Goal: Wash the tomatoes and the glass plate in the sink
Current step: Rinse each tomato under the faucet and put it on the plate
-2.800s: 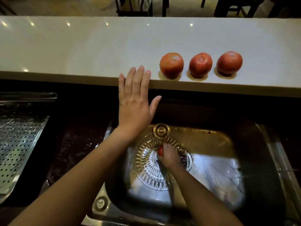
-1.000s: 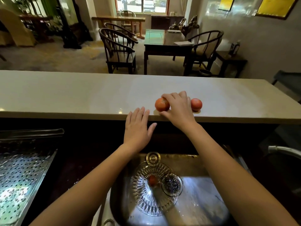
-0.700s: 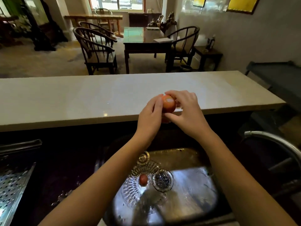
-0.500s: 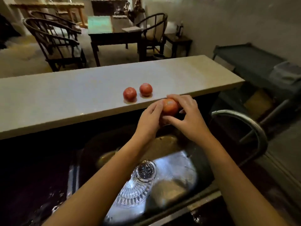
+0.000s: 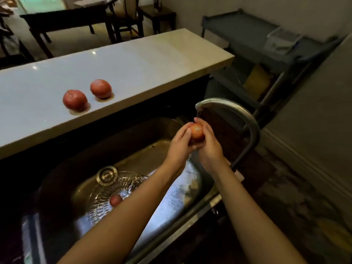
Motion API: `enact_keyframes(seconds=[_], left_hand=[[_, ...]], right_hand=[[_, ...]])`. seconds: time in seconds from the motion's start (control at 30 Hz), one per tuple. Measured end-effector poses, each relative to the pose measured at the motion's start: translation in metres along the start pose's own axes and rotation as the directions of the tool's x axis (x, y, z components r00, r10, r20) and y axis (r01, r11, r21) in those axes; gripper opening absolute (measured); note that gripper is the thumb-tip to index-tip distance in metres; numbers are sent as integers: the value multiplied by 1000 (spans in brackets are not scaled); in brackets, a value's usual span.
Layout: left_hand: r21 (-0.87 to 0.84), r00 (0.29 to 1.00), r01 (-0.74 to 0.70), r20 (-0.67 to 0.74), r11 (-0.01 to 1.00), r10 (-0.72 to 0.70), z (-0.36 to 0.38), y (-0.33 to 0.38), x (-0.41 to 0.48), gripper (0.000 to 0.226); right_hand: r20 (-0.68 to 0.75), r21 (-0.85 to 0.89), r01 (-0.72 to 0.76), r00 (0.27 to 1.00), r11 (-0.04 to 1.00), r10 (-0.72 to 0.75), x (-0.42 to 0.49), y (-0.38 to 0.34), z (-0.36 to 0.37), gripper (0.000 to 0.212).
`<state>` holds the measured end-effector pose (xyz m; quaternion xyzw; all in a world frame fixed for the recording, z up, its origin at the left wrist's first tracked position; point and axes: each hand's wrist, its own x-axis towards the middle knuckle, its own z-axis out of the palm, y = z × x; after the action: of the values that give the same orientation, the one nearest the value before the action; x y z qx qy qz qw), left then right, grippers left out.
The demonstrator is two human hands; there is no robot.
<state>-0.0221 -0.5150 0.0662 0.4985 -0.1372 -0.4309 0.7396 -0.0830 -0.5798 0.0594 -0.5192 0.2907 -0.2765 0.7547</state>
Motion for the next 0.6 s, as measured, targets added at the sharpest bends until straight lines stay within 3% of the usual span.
enact_keyframes(seconds=[0.17, 0.6], left_hand=[[42, 1000, -12, 22, 999, 11, 1, -11, 13, 36], [8, 1000, 5, -4, 1000, -5, -4, -17, 36, 24]], right_hand=[[-31, 53, -46, 998, 998, 47, 6, 6, -5, 27], [-82, -1, -67, 994, 998, 66, 32, 13, -1, 23]])
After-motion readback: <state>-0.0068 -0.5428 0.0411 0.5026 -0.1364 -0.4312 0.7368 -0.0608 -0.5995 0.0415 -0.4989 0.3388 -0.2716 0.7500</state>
